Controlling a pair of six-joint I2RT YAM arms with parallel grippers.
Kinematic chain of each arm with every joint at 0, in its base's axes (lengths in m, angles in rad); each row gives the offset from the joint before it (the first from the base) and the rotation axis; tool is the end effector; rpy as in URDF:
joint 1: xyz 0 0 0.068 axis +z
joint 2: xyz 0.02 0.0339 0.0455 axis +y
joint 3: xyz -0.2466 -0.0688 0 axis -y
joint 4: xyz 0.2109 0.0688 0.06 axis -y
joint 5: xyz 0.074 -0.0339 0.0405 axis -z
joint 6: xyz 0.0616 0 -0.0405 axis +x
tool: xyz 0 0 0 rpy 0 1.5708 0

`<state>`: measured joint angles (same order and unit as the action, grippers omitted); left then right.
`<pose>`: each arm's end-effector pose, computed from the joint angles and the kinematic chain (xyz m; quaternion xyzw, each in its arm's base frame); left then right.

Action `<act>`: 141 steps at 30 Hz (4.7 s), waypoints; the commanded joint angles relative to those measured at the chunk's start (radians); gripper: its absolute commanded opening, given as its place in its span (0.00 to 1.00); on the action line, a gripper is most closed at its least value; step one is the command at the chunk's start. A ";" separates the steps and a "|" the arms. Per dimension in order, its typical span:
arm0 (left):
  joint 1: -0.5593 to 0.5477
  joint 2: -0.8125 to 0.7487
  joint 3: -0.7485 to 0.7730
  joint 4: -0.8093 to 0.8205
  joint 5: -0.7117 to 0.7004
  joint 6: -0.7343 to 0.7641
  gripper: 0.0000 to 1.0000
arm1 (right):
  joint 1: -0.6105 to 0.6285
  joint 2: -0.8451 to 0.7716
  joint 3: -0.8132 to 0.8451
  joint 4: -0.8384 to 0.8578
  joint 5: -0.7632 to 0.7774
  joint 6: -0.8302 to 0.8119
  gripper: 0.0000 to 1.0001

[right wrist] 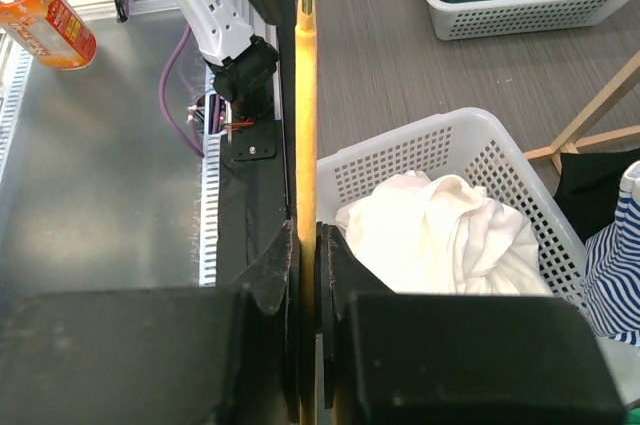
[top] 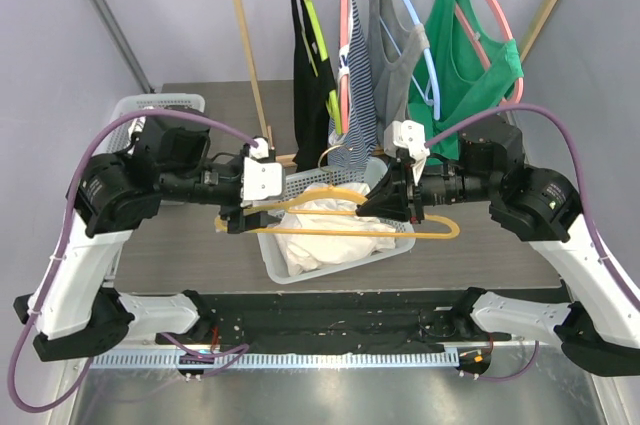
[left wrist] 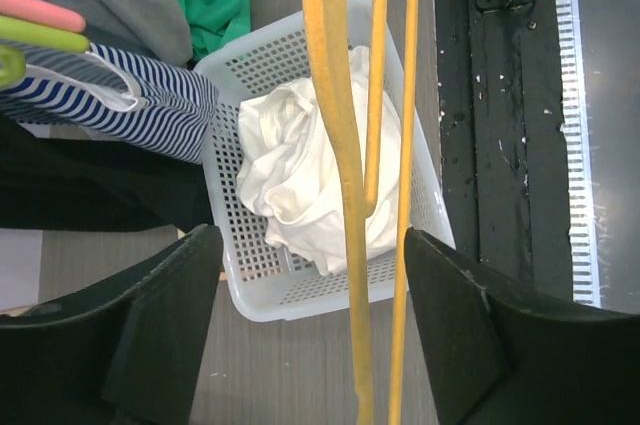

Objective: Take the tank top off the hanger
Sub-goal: Place the hanger at the clothesline.

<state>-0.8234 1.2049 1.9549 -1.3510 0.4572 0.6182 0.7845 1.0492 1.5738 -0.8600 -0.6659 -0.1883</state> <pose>0.0832 -0.1298 0.4583 0.6481 0.5777 -0.2459 0.4311 0.0901 0.1437 0.4446 -0.5275 0.5926 0.4154 0.4450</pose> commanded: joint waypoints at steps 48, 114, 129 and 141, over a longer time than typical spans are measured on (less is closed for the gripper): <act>0.388 -0.427 -0.076 -0.014 -0.063 -0.290 0.00 | 0.004 -0.246 -0.112 0.358 0.635 0.092 0.74; 0.257 0.314 0.240 0.495 -0.782 -0.604 0.00 | 0.005 -0.253 -0.141 0.352 0.543 0.132 0.62; 0.291 0.444 0.386 0.409 -0.710 -0.727 0.00 | 0.005 -0.299 -0.132 0.308 0.594 0.124 0.61; 0.340 0.397 0.277 0.366 -0.626 -0.825 0.00 | 0.004 -0.293 -0.103 0.282 0.598 0.118 0.61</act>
<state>-0.5087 1.6623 2.2730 -0.9966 -0.2184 -0.1547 0.7898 0.7506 1.4403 -0.5861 -0.0826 -0.0582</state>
